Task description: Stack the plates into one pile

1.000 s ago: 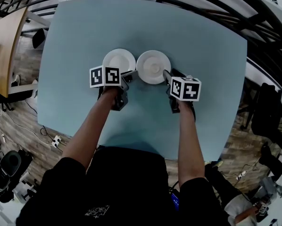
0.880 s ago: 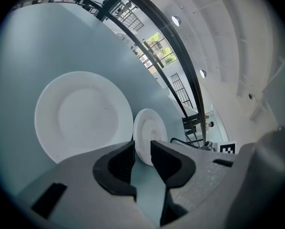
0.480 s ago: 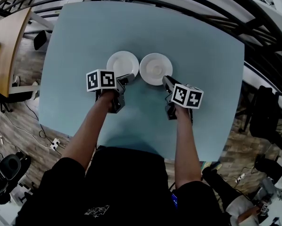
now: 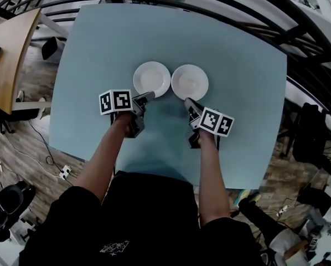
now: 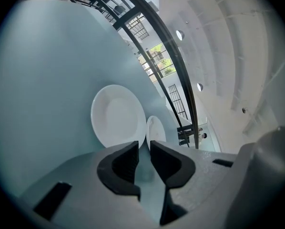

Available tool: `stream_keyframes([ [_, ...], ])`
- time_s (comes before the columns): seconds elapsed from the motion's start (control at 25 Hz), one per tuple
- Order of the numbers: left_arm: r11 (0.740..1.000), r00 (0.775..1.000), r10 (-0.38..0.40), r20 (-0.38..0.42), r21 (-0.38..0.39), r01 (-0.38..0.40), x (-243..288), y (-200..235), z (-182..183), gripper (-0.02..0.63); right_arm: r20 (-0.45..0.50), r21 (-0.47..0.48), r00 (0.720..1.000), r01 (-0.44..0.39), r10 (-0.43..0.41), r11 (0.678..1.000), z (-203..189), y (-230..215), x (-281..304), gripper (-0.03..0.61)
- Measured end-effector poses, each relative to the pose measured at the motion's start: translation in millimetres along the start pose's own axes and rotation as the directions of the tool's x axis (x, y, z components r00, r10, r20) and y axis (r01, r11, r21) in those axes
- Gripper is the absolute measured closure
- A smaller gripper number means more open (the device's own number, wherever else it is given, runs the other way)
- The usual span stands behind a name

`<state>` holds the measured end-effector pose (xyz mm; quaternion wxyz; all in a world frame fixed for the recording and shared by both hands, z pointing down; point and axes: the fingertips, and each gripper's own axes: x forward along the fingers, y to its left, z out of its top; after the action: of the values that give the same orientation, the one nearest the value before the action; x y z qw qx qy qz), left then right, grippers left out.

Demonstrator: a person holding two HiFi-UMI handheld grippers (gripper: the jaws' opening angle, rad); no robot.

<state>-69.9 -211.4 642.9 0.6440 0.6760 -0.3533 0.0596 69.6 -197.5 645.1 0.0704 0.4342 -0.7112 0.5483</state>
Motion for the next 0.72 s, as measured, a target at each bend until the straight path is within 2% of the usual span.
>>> stream_keyframes([
  [0.48, 1.0, 1.0, -0.011, 0.001, -0.028, 0.011, -24.8, 32.4, -2.7, 0.532, 0.016, 0.108, 0.998, -0.054, 0.053, 0.993, -27.2, 19.0, 21.0, 0.569],
  [0.72, 0.998, 1.0, -0.029, -0.006, -0.052, 0.029, -32.4, 49.1, -3.3, 0.532, 0.051, 0.218, 0.991, -0.135, 0.127, 0.966, -40.0, 31.5, 32.0, 0.571],
])
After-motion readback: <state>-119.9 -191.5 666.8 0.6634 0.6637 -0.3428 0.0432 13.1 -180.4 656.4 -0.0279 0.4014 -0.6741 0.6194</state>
